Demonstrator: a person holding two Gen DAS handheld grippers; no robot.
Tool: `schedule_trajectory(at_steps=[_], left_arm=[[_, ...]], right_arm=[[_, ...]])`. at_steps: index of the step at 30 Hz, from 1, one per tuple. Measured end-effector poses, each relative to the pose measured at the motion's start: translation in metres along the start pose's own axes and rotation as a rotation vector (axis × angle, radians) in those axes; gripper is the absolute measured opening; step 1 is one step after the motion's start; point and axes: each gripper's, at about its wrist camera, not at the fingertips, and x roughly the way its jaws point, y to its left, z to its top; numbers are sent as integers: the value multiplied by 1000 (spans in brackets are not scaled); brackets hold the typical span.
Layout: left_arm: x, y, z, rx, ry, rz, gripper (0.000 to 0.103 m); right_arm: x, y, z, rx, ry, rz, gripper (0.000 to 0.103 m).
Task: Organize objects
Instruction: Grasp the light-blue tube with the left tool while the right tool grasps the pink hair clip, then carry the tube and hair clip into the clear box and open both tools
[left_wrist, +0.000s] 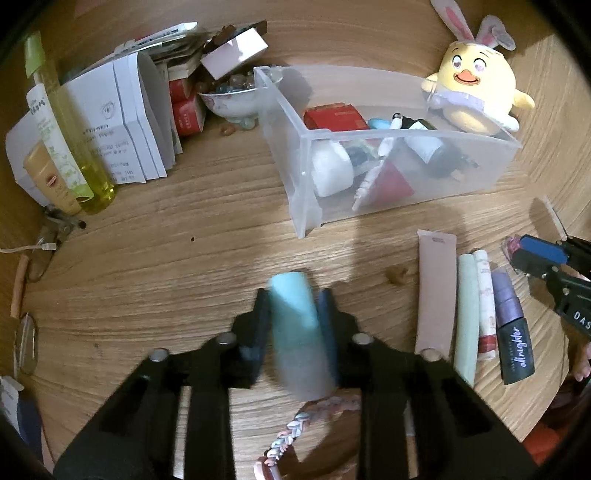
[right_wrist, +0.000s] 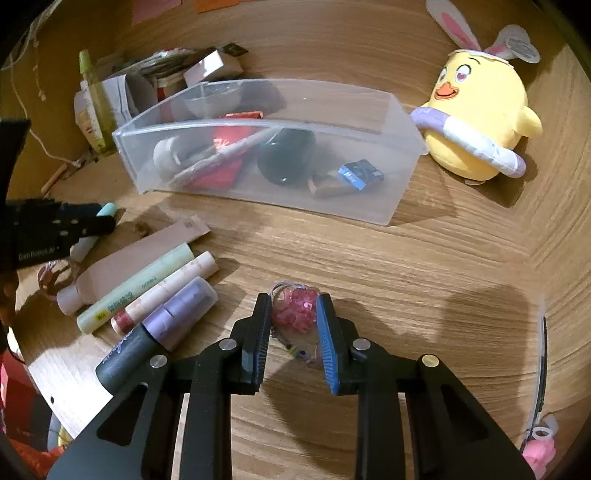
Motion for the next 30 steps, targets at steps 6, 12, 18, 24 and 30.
schedule_trajectory(at_steps=[6,12,18,24,30], left_arm=[[-10,5,2,-34,-54,1,24],[-35,3,13,-50,-141,-10,24],[-59,-5,24,-51,-233,-24,24],[-77,-12,39,-53,-301,-52,24],[-89,-20,52,-54,-351,-80,24]], right_arm=[[-10,-8,6,46,-47,-1,23],[-27,-14,18,66,-107,-17,23],[-47,-22,30,75,-174,-44,23],[-62,-28,45,83,-236,-58,23],[-75,-31,58,87,-291,-56,23]])
